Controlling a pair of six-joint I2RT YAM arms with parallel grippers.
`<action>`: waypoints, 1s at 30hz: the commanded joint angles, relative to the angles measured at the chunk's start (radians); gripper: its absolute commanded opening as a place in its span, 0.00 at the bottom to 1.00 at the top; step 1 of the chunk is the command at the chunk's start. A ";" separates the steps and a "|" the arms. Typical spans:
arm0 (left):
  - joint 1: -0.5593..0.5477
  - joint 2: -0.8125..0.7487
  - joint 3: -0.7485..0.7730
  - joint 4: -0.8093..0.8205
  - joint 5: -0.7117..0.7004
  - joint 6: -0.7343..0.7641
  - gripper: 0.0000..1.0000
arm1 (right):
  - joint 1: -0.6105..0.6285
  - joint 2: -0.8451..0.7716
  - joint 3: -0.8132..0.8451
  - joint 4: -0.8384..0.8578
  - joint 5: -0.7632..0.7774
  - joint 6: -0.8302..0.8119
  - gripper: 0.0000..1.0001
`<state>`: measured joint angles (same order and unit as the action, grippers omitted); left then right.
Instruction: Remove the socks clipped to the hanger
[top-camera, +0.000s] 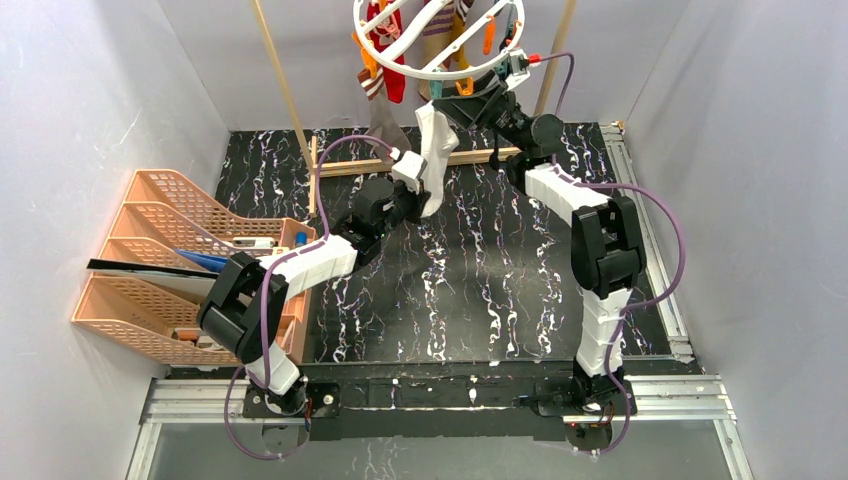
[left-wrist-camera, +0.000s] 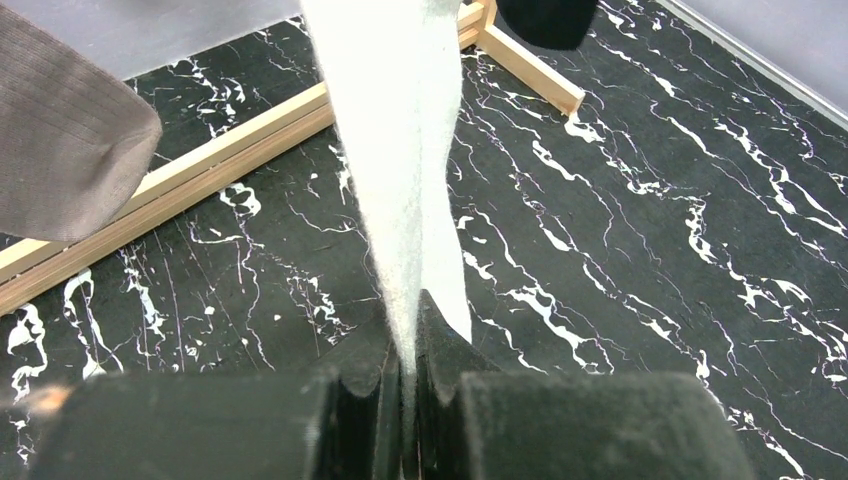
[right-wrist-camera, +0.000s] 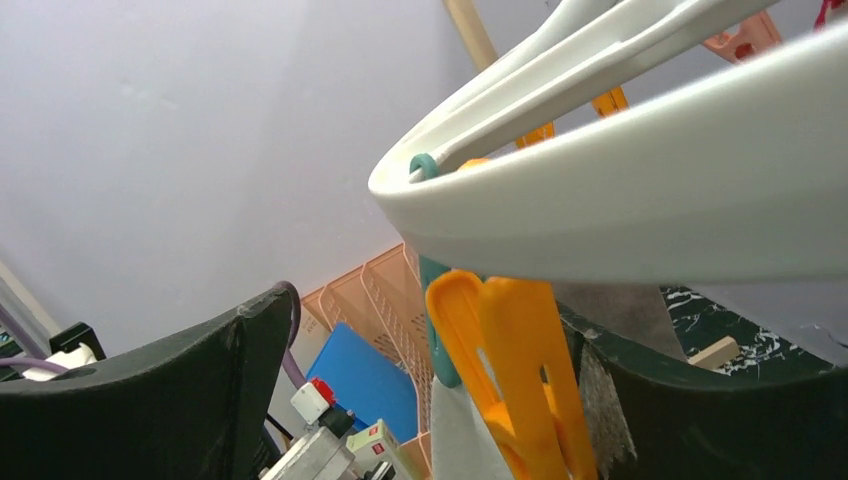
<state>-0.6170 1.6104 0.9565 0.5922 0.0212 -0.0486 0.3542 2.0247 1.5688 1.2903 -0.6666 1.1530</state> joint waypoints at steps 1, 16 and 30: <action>0.002 -0.038 0.004 -0.041 0.035 -0.005 0.00 | 0.029 0.050 0.071 0.068 0.040 -0.007 0.91; 0.002 -0.039 -0.005 -0.042 0.054 -0.008 0.00 | 0.040 0.092 0.117 0.087 0.084 0.008 0.70; 0.002 -0.038 -0.012 -0.041 0.054 -0.007 0.00 | 0.040 0.089 0.100 0.099 0.078 0.008 0.48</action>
<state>-0.6170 1.6104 0.9565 0.5743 0.0631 -0.0528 0.3931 2.1162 1.6348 1.3209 -0.5934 1.1538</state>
